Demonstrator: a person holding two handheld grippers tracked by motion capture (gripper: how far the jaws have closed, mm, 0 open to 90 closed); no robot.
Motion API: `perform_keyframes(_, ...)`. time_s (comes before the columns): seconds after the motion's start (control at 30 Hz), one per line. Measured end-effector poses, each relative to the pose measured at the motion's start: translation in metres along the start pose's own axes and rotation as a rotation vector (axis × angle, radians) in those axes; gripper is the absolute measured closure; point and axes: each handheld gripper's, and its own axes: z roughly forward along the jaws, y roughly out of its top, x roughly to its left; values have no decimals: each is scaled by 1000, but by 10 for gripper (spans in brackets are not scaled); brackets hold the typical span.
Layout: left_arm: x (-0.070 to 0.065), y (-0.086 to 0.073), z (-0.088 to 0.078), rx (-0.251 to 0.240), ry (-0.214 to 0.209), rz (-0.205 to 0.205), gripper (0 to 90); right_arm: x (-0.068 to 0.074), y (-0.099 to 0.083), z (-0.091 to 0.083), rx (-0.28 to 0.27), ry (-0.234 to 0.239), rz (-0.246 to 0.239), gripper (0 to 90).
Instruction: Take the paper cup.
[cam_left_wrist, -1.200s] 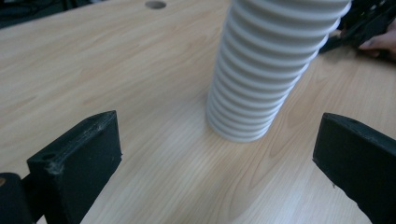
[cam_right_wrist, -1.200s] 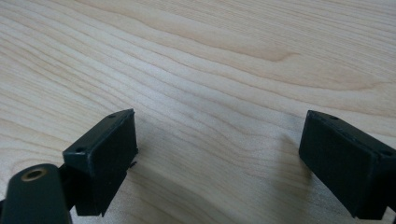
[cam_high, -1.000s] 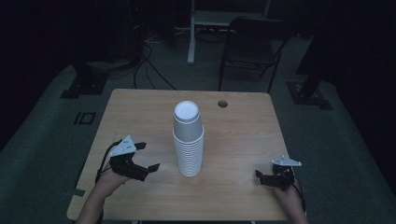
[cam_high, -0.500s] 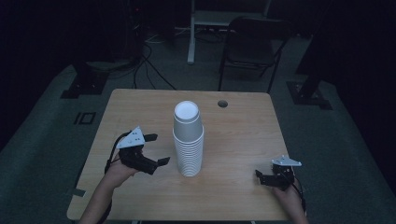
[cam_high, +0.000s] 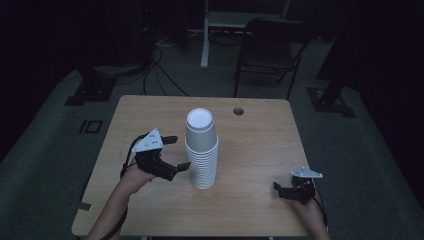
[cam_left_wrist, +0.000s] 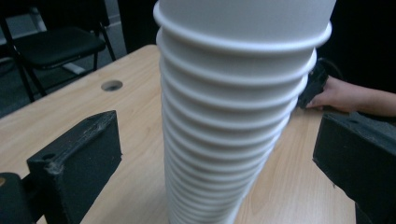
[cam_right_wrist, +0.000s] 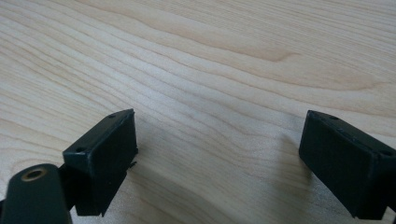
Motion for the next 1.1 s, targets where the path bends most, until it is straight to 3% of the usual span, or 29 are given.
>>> perform_keyframes(0.43, -2, 14, 18, -27, -54, 6, 13, 0, 0, 0, 1, 0, 0, 106)
perform_keyframes(0.93, 1, 21, 33, -76, -67, -3, 13, 0, 0, 0, 1, 0, 0, 106)
perform_keyframes(1.1, 0, 21, 39, -97, -65, 18, 14, 0, 0, 0, 1, 0, 1, 106)
